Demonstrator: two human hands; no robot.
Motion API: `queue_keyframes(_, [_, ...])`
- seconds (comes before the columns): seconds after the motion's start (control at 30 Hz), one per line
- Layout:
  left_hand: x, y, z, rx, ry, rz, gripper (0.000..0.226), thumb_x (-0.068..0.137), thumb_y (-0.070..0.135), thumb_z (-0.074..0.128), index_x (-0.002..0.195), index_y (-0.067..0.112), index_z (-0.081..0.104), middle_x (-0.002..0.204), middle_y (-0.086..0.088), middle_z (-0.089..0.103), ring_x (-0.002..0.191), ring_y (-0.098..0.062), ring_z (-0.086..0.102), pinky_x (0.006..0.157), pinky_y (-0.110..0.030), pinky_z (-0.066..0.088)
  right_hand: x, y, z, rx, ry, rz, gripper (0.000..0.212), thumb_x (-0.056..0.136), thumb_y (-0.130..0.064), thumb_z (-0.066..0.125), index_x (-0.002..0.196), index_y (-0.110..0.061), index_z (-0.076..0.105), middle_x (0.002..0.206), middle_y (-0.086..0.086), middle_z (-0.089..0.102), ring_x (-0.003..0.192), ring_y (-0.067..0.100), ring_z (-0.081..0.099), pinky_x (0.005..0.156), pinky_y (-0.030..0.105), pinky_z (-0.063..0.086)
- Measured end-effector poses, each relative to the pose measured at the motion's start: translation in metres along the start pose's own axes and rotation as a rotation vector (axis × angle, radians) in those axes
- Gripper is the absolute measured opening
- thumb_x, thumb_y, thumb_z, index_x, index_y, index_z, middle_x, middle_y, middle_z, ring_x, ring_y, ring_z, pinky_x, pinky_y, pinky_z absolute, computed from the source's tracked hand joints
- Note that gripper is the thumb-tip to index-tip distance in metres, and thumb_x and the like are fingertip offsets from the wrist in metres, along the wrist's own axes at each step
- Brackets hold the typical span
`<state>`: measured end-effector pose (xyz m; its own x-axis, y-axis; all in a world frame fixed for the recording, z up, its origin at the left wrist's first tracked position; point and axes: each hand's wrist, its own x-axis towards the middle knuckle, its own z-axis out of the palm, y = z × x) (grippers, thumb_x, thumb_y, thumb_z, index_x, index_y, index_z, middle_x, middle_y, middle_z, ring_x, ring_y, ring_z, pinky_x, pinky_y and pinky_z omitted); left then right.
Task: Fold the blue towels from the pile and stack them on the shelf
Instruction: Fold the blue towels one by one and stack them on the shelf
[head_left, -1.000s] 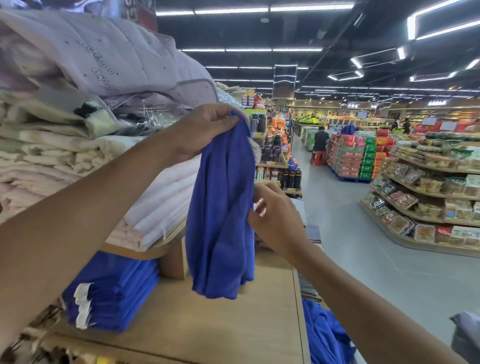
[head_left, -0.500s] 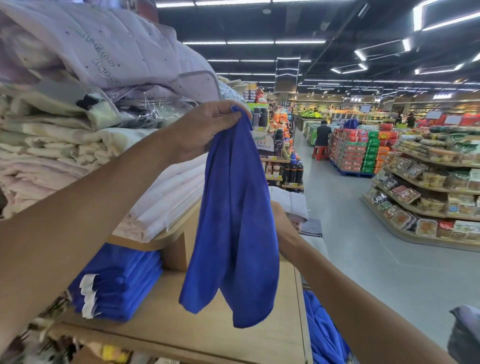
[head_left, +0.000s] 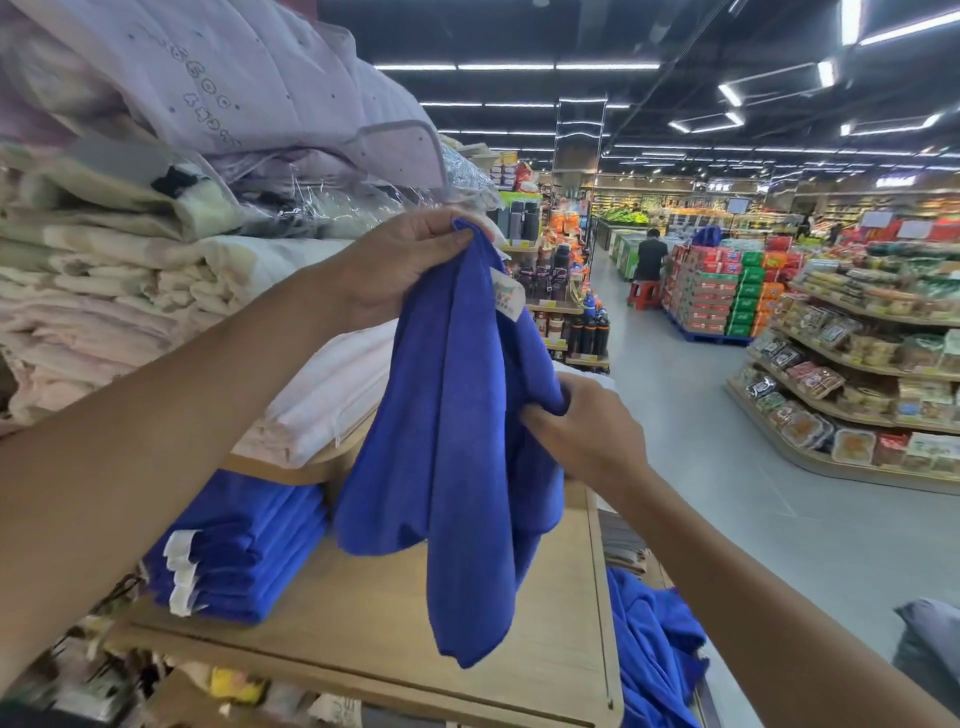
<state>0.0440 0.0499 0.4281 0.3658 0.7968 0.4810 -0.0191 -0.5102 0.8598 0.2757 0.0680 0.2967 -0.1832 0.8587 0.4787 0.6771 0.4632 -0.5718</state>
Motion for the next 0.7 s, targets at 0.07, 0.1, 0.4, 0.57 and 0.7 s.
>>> queue_keyframes(0.07, [0.003, -0.004, 0.002, -0.004, 0.022, -0.004, 0.02, 0.101, 0.018, 0.055, 0.101, 0.022, 0.076, 0.101, -0.003, 0.076, 0.089, -0.014, 0.071, 0.083, -0.025, 0.056, 0.001, -0.001, -0.003, -0.005, -0.011, 0.028, 0.039, 0.069, -0.07, 0.051, 0.076, -0.032, 0.059, 0.062, -0.012, 0.065, 0.057, 0.01, 0.061, 0.053, 0.029, 0.041])
queue_keyframes(0.1, [0.004, -0.005, 0.003, 0.005, 0.033, -0.01, 0.02, 0.102, 0.019, 0.055, 0.1, 0.022, 0.075, 0.101, -0.004, 0.076, 0.089, -0.015, 0.071, 0.082, -0.026, 0.057, 0.002, 0.0, -0.005, -0.01, -0.03, 0.026, 0.041, 0.073, -0.069, 0.052, 0.074, -0.029, 0.059, 0.061, -0.009, 0.064, 0.058, 0.012, 0.061, 0.053, 0.03, 0.041])
queue_keyframes(0.4, [0.015, -0.008, 0.007, 0.085, 0.183, 0.003, 0.028, 0.104, 0.017, 0.053, 0.093, 0.025, 0.077, 0.092, -0.001, 0.076, 0.082, -0.012, 0.071, 0.076, -0.025, 0.057, -0.001, 0.027, -0.024, 0.157, 0.061, -0.168, 0.044, 0.069, -0.033, 0.053, 0.111, -0.039, 0.064, 0.1, -0.02, 0.067, 0.068, 0.005, 0.066, 0.064, 0.028, 0.049])
queue_keyframes(0.57, [0.017, -0.006, 0.009, 0.125, 0.215, 0.017, 0.028, 0.104, 0.017, 0.053, 0.093, 0.027, 0.077, 0.091, 0.003, 0.075, 0.081, -0.01, 0.07, 0.074, -0.023, 0.057, -0.005, 0.048, -0.024, 0.236, 0.168, -0.202, 0.049, 0.078, -0.009, 0.053, 0.117, -0.04, 0.05, 0.103, -0.018, 0.062, 0.068, 0.006, 0.062, 0.062, 0.025, 0.044])
queue_keyframes(0.7, [0.016, -0.003, 0.012, 0.149, 0.185, 0.027, 0.027, 0.104, 0.018, 0.054, 0.095, 0.027, 0.077, 0.093, 0.004, 0.076, 0.083, -0.009, 0.07, 0.077, -0.022, 0.056, -0.007, 0.047, -0.018, 0.208, 0.264, -0.462, 0.051, 0.078, 0.015, 0.045, 0.112, -0.022, 0.054, 0.125, -0.005, 0.05, 0.113, 0.012, 0.056, 0.086, 0.024, 0.048])
